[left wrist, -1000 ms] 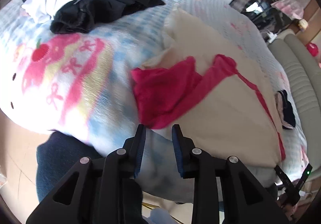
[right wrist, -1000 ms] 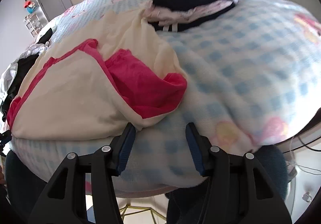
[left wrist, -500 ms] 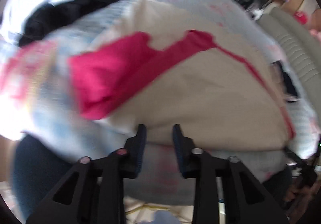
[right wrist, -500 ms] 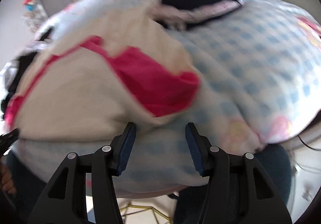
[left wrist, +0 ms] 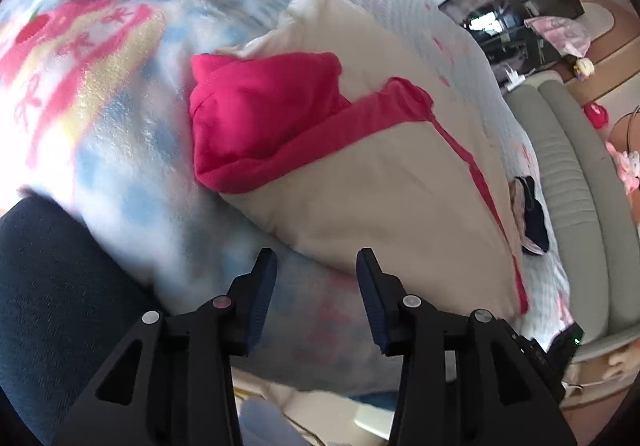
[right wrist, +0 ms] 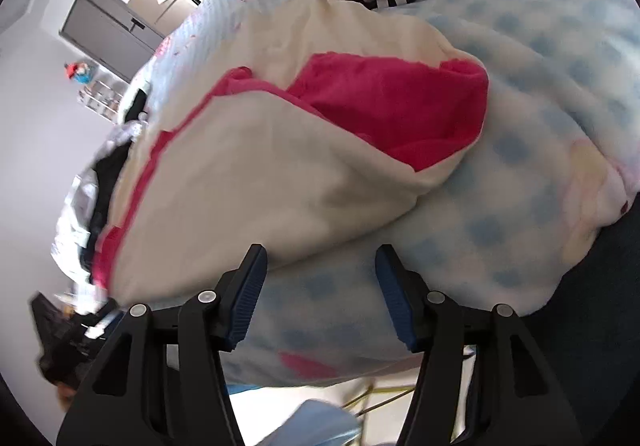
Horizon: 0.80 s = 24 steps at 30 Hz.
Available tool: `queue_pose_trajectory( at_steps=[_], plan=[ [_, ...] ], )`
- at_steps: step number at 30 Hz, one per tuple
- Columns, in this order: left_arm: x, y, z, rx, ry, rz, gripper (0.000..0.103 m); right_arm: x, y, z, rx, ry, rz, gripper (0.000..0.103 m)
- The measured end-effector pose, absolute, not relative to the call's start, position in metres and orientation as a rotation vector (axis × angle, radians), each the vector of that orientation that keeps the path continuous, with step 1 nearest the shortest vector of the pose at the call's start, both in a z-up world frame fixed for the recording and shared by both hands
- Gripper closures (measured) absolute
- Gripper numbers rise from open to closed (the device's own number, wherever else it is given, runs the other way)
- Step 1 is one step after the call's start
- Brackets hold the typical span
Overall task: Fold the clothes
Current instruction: 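Grasp the pink-red sleeve fabric with the left gripper and tuck it into the fold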
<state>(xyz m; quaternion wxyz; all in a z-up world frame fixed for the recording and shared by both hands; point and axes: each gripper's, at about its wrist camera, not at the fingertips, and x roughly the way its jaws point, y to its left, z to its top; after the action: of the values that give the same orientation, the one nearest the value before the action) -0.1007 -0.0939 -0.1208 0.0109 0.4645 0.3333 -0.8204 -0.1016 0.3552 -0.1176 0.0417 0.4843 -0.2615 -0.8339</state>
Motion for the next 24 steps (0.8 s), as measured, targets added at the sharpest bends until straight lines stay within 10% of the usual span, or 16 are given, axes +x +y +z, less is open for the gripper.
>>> queue_pose_trajectory(
  at_steps=[10,15,24],
  plan=[
    [-0.115,-0.107,-0.139,1.261,1.267,-2.569,0.054,-0.121,0.357,-0.119,1.362,-0.854,-2.580,0.037],
    [-0.112,-0.094,-0.115,1.100,1.159,-2.740,0.057,-0.119,0.354,-0.104,1.205,-0.919,-2.595,0.061],
    [-0.138,-0.096,-0.142,1.207,1.168,-2.624,0.070,-0.138,0.356,-0.131,1.314,-0.932,-2.579,0.056]
  ],
)
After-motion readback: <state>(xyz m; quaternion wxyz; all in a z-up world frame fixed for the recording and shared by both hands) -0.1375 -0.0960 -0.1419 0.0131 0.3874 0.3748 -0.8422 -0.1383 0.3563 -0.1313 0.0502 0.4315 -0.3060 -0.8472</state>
